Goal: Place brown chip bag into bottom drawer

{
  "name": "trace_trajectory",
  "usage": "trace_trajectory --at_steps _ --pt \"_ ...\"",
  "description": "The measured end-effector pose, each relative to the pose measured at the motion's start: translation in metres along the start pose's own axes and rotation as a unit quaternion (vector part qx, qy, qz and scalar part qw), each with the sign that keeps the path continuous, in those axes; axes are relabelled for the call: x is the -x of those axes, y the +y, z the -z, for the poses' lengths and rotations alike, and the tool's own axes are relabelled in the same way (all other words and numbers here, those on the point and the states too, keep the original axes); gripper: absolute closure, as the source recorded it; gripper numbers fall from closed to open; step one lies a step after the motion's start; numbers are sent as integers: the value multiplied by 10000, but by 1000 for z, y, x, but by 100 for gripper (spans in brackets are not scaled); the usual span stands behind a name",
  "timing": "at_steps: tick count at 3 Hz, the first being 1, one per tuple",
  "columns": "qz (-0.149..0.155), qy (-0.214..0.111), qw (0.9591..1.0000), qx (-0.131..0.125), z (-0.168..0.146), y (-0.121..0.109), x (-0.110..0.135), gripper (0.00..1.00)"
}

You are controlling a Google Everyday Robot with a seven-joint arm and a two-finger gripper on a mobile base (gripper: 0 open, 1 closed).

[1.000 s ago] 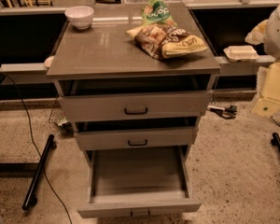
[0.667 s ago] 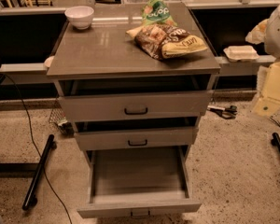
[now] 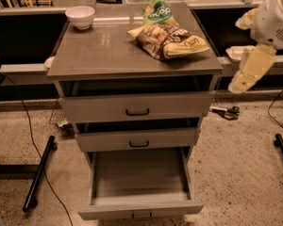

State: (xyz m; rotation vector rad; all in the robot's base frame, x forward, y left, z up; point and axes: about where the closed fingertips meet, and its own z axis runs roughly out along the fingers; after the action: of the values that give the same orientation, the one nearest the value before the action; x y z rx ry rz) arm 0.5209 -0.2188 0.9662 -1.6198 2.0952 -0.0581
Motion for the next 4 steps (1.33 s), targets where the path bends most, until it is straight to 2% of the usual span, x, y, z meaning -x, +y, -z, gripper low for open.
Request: trace_trajectory --at_steps 1,2,3,4 --pt "-68 -438 9989 -164 -28 -39 8 0" --pt "-68 -438 9989 -164 -28 -39 8 0" --pt "-112 -676 9972 -303 -53 -60 13 0" --pt "-253 -1011 9925 -631 -97 -105 21 0"
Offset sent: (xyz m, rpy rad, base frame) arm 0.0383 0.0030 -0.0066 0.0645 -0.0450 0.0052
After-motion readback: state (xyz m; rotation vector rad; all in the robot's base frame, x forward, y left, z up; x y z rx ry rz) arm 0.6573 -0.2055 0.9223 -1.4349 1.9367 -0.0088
